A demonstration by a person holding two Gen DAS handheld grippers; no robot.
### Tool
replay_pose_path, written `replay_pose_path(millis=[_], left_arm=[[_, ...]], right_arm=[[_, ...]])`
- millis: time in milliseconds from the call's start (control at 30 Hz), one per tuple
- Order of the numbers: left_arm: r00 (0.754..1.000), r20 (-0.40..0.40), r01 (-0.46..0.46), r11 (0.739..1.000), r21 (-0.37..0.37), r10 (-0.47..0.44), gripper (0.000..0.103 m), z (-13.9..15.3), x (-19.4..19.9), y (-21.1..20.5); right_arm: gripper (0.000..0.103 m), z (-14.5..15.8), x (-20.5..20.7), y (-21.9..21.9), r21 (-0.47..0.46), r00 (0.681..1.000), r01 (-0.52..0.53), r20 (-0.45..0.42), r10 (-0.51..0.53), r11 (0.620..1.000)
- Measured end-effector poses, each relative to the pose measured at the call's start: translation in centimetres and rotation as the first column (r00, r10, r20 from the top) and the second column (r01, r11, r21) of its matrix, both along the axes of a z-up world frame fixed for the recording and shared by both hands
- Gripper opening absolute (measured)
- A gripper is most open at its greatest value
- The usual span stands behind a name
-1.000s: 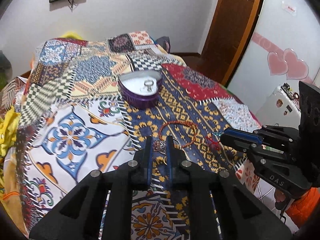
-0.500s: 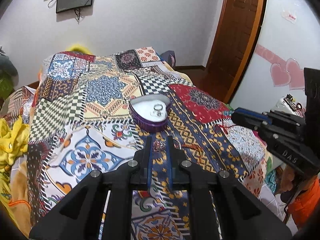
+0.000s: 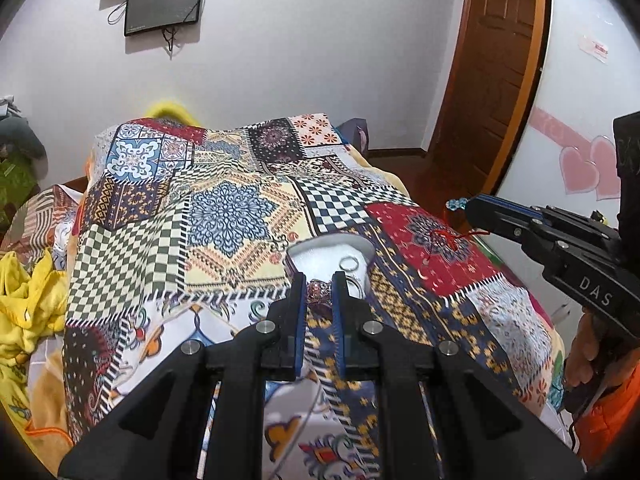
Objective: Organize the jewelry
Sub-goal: 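Lower the red bracelet into the purple tin and open the right tool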
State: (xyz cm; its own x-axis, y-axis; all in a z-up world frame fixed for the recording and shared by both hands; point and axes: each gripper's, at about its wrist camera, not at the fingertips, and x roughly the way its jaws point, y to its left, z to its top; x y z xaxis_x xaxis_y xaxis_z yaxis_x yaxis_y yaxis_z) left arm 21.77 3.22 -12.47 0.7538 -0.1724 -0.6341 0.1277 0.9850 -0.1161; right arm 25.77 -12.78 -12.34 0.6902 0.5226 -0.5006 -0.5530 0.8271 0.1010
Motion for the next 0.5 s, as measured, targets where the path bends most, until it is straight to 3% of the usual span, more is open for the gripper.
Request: replay_pose_path(millis=[500], left_arm=[[0.999, -0.037, -0.002, 1.0, 0.003, 0.002, 0.011, -1.7, 5.5, 0.4]], right_arm=[[0.007, -0.9, 5.4, 2.3, 0.022, 0.998, -0.032, -0.062, 0.033, 0.999]])
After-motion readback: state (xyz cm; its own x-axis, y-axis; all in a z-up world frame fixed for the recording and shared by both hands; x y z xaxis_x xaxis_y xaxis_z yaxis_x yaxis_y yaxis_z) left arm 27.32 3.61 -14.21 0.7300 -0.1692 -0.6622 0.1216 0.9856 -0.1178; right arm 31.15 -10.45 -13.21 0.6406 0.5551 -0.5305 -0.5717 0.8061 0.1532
